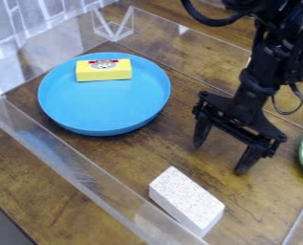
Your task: Remove the green object from inside the blue tray and put it on the table
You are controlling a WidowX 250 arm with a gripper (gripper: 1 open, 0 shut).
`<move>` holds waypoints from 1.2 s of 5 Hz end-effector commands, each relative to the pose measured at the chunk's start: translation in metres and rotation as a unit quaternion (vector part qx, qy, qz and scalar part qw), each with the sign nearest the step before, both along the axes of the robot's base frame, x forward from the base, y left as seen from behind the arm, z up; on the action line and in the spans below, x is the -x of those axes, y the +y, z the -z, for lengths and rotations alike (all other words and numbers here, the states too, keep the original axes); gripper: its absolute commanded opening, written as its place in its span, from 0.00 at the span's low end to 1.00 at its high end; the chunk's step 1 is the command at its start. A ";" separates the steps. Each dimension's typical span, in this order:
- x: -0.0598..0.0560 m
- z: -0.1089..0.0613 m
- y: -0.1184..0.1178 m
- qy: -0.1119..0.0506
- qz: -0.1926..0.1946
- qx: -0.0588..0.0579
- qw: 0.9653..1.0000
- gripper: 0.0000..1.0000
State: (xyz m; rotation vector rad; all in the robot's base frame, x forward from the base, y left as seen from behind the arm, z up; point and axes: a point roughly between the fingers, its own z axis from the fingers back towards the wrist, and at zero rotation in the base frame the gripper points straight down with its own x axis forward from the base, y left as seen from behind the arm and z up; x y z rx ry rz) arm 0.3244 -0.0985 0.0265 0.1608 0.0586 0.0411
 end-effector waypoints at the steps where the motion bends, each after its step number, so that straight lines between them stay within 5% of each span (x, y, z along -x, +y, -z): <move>1: -0.008 -0.016 0.010 -0.023 0.008 0.002 1.000 1.00; 3: -0.012 -0.015 0.009 -0.024 0.029 0.004 0.999 1.00; 6: -0.003 -0.011 0.003 -0.025 0.027 0.006 0.999 1.00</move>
